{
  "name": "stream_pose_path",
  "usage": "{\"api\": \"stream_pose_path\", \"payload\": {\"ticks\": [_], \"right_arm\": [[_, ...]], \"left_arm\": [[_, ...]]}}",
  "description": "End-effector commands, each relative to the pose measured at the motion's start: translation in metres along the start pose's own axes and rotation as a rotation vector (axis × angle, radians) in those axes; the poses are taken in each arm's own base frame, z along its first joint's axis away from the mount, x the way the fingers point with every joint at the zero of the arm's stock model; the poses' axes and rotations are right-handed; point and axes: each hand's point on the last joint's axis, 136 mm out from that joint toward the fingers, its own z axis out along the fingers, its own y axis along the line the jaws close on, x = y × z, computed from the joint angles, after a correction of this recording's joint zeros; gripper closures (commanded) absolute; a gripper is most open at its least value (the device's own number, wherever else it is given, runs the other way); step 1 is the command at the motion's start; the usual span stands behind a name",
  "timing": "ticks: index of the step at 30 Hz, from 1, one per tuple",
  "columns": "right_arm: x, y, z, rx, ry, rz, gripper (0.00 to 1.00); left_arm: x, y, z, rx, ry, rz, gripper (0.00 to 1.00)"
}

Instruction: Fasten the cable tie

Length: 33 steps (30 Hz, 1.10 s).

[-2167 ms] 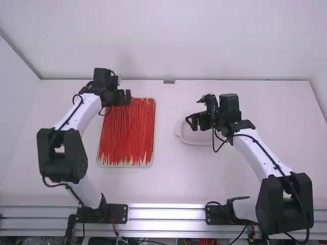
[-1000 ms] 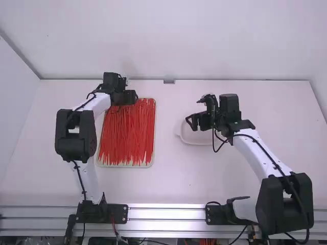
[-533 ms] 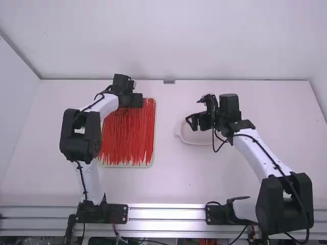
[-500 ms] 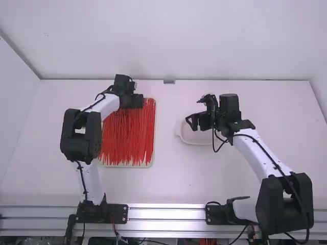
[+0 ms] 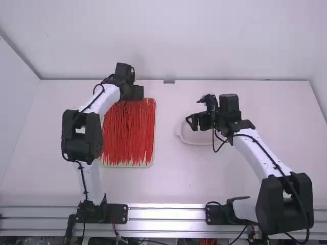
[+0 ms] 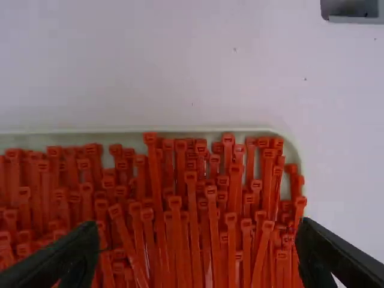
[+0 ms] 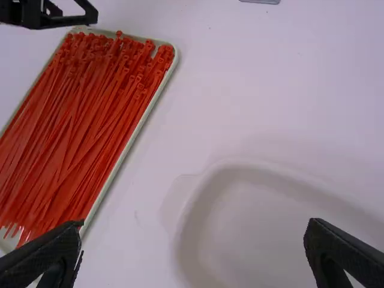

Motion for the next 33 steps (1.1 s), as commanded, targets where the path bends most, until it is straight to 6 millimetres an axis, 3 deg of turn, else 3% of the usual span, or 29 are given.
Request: {"api": "stream_pose_path", "payload": {"ticks": [1,4,12,21,33], "right_arm": [[-0.011,0.001,-0.002,-0.001,-0.019,-0.007,0.01],[-0.011,0.001,-0.002,-0.001,-0.019,-0.007,0.01],[-0.011,0.001,-0.002,-0.001,-0.019,-0.007,0.01],[-0.013,0.001,-0.002,-0.001,-0.025,-0.01,0.01],[-0.013,0.001,-0.002,-0.001,-0.025,-0.017,0.01]], "left_arm": [[-0.008,0.0,-0.002,-0.008,-0.015,0.002,0.14],[-0.004,0.001,-0.001,-0.01,-0.002,0.001,0.14],[0.013,0.003,0.032,-0.01,0.044,-0.007,0.17],[0.012,0.005,0.037,-0.016,0.034,-0.018,0.25],[0.025,0.008,0.047,-0.018,0.039,-0.03,0.39]]}}
